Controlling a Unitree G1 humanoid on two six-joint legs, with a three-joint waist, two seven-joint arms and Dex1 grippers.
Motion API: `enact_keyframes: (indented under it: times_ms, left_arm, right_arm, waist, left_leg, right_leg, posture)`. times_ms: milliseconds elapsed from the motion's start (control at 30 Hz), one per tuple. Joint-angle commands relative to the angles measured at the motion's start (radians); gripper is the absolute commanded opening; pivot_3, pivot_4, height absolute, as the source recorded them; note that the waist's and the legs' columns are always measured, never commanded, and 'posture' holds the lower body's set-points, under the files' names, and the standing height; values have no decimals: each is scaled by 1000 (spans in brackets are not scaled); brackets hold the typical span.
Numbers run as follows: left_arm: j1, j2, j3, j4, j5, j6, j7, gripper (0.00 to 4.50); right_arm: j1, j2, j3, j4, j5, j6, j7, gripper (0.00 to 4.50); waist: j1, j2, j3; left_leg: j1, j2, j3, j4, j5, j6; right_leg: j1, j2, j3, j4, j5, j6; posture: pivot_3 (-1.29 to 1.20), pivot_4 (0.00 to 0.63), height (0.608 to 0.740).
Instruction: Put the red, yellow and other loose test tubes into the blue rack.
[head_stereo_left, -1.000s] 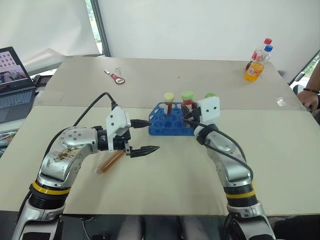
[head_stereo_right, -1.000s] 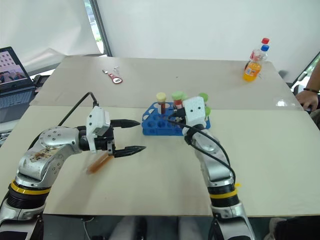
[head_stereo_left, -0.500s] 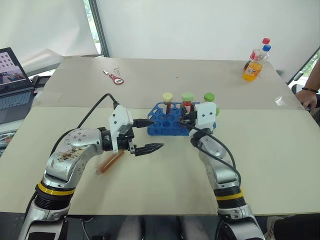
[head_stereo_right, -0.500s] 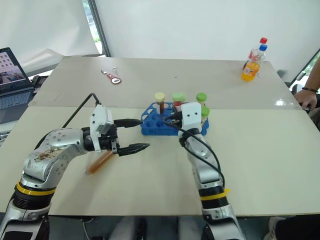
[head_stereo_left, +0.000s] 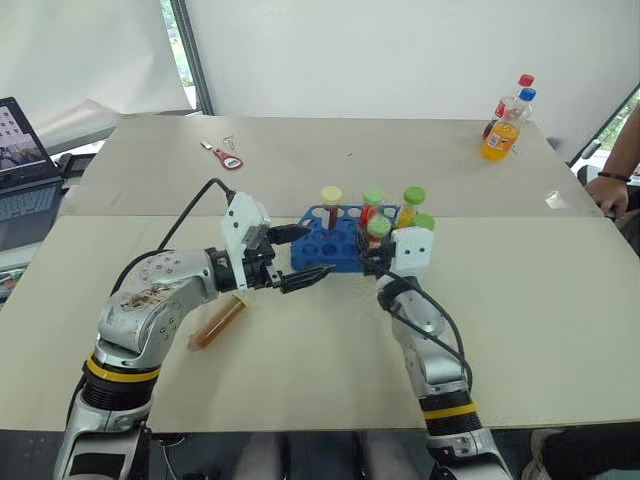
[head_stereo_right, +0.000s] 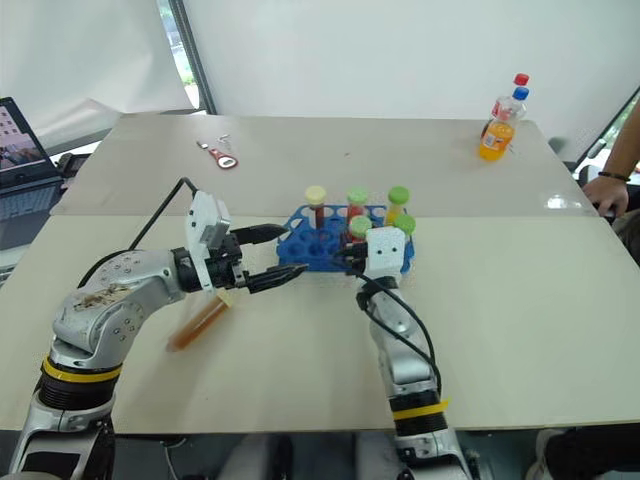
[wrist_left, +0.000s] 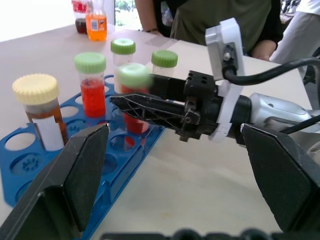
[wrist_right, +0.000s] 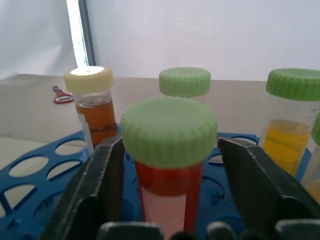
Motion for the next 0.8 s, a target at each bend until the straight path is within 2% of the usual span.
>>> enact_keyframes:
  times_ms: [33,200,367,500,667,800]
  left_arm:
    - [-53,85,12,-39,28,35,-4,4500]
    - [-103,343,-59,-48,89,149,-106,4500]
    - [-46,584,-146,-14,129,206,-254,4500]
    - [-55,591,-195,7,126,303,-256,4500]
    - [-72,587,-264,17,172,343,-245,4500]
    - [-101,538,-320,47,207,398,-210,4500]
  right_arm:
    - [48,-53,11,-137,-15,56,42,4430]
    - [188,-257,-11,-412,93,207,257,4430]
    - [211,-485,-52,-596,352,425,529,4430]
    - [136,-691,-83,-670,574,612,735,4430]
    - [35,-772,-89,-689,704,714,799,4430]
    - [0,-796,-96,-679,745,737,824,4430]
  waist:
    - [1,0,0]
    - [1,0,0]
    - [-5,0,1]
    - [5,-2,2]
    - [24,-4,2]
    - [36,-5,2]
  left_leg:
    - [0,0,0,0,0,0]
    - [-1,-1,0,-1,0,0]
    - [2,0,2,-1,0,0]
    - [3,2,3,0,0,0]
    - [2,2,3,1,0,0]
    - [0,0,6,1,0,0]
  right_leg:
    - [0,0,0,0,0,0]
    - [0,0,0,-1,0,0]
    - [1,1,1,-6,-1,0]
    - [1,2,0,-4,-2,-2]
    - [2,3,0,-5,-2,-2]
    - [1,2,-1,-6,-2,-2]
  posture:
    - [0,150,740]
    - [0,150,740]
    - [0,150,740]
    - [0,150,740]
    - [0,150,740]
    - [0,150,740]
